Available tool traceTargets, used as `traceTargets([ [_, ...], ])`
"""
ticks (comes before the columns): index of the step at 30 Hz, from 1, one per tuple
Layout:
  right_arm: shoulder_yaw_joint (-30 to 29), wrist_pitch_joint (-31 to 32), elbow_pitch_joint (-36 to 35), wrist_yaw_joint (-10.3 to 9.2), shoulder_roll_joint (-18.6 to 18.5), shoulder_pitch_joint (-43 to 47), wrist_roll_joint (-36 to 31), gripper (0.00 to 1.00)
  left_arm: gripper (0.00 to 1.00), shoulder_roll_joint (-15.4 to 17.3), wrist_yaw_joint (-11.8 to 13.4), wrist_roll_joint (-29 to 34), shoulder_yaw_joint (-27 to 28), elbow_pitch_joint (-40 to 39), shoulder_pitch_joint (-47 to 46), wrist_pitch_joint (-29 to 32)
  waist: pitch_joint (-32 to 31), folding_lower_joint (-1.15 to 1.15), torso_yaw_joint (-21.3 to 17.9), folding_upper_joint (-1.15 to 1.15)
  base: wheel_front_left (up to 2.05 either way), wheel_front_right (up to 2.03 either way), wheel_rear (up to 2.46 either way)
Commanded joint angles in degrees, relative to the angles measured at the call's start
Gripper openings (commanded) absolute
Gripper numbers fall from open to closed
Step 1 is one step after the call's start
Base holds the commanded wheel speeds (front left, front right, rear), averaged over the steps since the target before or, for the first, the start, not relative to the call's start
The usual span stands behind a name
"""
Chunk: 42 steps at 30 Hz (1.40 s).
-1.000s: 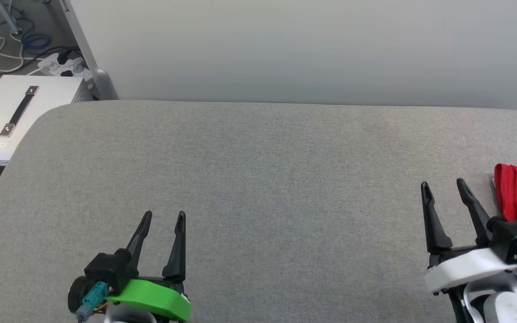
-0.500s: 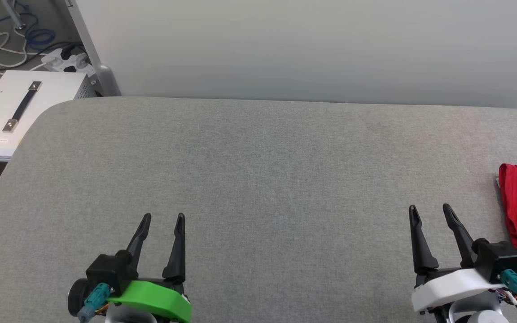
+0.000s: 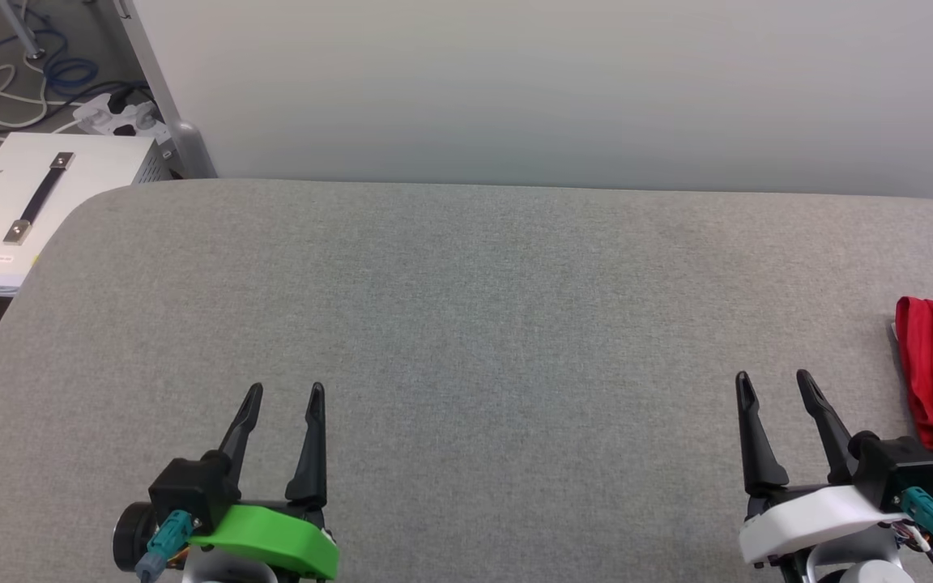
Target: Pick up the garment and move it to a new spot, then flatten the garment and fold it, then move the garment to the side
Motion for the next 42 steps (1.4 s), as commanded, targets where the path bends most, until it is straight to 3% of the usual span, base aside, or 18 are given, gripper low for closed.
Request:
traceTargets([
  [1, 0.1, -0.4, 0.2, -0.1, 0.2, -0.4, 0.2, 1.0, 1.0, -0.4, -0.2, 0.0, 0.3, 0.0, 0.7, -0.3, -0.1, 0.0, 0.0, 0.0, 0.0, 0.0, 0.0],
  [17, 0.4, -0.5, 0.5, -0.1, 0.3, -0.4, 0.2, 1.0, 1.0, -0.5, -0.2, -0.9, -0.3, 0.1, 0.7, -0.3, -0.3, 0.0, -0.1, 0.0, 0.0, 0.0, 0.0],
  [18, 0.3, -0.1, 0.4, 0.0, 0.2, 0.0, 0.2, 0.0, 0.0, -0.1, 0.0, -0.7, -0.3, 0.0, 0.0, 0.0, -0.3, 0.0, -0.2, 0.0, 0.0, 0.0, 0.0],
  [42, 0.2, 2.2, -0.9, -0.02, 0.2, 0.0, -1.3, 0.0, 0.0, -0.1, 1.2, 1.4, 0.0, -1.2, -0.3, 2.5, -0.1, 0.0, -0.8, 0.0, 0.0, 0.0, 0.0],
])
